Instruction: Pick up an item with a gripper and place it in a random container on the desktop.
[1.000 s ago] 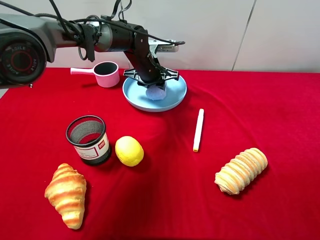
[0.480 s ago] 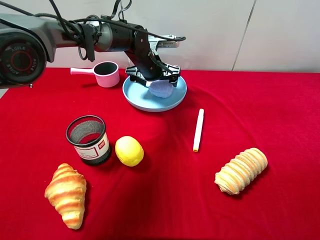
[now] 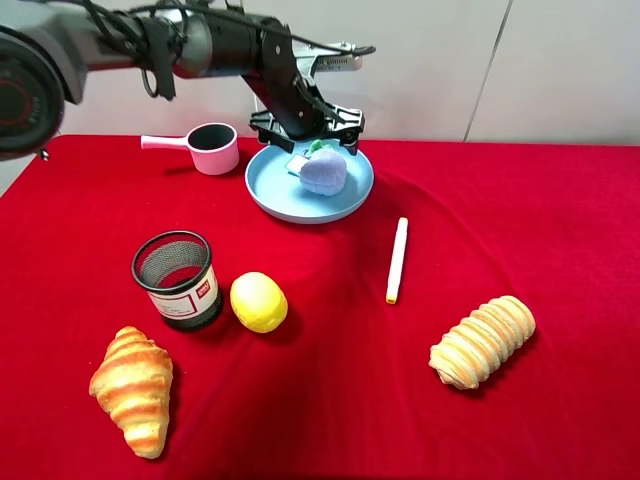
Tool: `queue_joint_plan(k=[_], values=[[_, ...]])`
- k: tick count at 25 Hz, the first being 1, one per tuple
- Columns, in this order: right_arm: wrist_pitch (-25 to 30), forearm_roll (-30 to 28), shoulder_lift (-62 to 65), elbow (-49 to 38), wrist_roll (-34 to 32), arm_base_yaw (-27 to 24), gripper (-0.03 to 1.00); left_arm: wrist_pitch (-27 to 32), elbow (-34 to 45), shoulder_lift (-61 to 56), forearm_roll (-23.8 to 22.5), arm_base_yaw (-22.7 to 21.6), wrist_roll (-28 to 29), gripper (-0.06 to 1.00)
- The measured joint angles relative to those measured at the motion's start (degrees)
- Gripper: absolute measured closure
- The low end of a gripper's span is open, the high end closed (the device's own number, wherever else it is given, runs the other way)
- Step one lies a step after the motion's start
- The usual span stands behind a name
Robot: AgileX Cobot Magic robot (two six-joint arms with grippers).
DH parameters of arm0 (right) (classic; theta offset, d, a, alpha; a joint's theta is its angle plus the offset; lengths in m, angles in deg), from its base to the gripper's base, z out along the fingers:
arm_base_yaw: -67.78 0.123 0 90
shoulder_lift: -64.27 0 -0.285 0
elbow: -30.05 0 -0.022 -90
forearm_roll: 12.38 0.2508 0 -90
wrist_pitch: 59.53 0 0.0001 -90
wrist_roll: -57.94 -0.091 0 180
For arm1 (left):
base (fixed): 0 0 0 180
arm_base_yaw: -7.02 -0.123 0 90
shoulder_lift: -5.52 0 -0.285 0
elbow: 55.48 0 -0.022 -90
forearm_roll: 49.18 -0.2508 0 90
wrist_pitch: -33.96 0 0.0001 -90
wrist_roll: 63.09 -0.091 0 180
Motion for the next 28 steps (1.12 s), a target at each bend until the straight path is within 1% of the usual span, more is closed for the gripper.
queue_joint_plan(k=[6, 15, 20, 22, 23, 28], values=[[0.0, 0.0, 0.0, 0.0, 0.0, 0.0, 0.28, 7.64, 0.0, -4.32, -0.32, 0.0, -0.42, -0.05], [0.0, 0.0, 0.0, 0.0, 0.0, 0.0, 0.28, 22.28, 0.0, -10.12, -0.32, 0.0, -4.41, -0.05], [0.0, 0.0, 0.0, 0.0, 0.0, 0.0, 0.28, 31.56, -0.07, -13.87, -0.32, 0.0, -5.16, -0.05], [0.0, 0.0, 0.0, 0.0, 0.0, 0.0, 0.28, 35.55, -0.19, -14.91, -1.24, 0.0, -6.03, -0.05], [0.0, 0.0, 0.0, 0.0, 0.0, 0.0, 0.28, 36.84, -0.19, -15.51, -1.45, 0.0, -6.73, -0.05], [0.0, 0.0, 0.0, 0.0, 0.0, 0.0, 0.28, 36.85, 0.74, -19.3, -1.28, 0.0, -9.59, -0.05]])
